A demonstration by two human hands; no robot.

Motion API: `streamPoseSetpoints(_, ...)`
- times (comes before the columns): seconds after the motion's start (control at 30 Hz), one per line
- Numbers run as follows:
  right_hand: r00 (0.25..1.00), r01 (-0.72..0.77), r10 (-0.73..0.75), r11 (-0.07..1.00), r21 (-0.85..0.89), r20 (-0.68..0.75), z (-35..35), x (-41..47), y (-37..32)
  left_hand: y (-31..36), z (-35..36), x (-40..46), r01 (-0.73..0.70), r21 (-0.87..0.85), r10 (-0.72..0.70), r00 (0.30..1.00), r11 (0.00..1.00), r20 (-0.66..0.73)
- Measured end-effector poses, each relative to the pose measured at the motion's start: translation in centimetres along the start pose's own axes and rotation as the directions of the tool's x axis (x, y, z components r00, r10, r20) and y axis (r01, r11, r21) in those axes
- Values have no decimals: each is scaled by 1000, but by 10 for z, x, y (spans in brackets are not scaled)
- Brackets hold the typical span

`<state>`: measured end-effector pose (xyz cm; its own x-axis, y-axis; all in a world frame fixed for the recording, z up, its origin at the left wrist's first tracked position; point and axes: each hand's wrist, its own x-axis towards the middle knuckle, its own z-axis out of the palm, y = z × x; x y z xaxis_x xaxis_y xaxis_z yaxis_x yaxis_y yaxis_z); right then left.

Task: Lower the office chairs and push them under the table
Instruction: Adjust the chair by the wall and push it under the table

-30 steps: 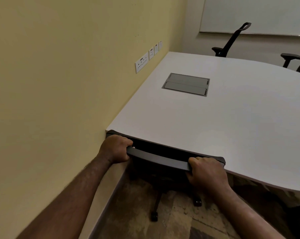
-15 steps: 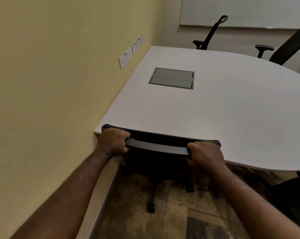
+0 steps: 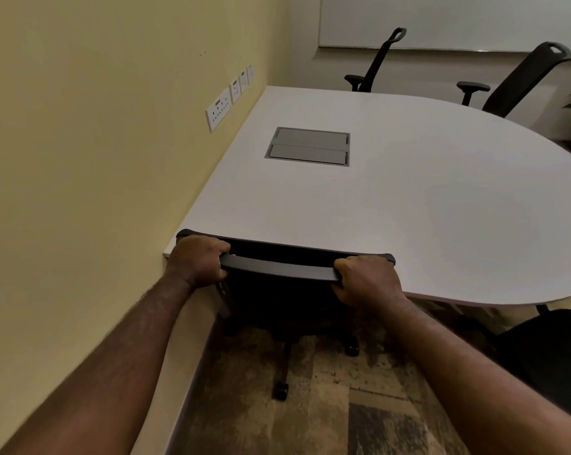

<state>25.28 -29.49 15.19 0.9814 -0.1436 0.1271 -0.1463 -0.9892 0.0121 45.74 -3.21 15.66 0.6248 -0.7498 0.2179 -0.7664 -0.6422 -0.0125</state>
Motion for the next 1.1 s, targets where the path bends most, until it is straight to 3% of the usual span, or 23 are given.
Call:
streamPoseSetpoints(0.6, 999, 38, -35, 996, 85, -35, -2, 0, -9, -8, -10, 6, 7, -15, -4, 983, 1000, 186)
streamPoseSetpoints(0.73, 978, 127, -87, 968, 215, -189, -9, -15, -7, -6, -14, -6, -140, -205, 143, 990, 969, -3)
streamPoseSetpoints(0.83, 956, 132, -81, 977, 167, -281, -19, -28, 3, 9, -17, -6, -244, -293, 221, 969, 924, -109)
streamPoseSetpoints(1.1, 921, -78, 120, 989, 125, -370, -52, -77, 49, 103, -42, 37, -398, -261, 312, 896, 879, -317)
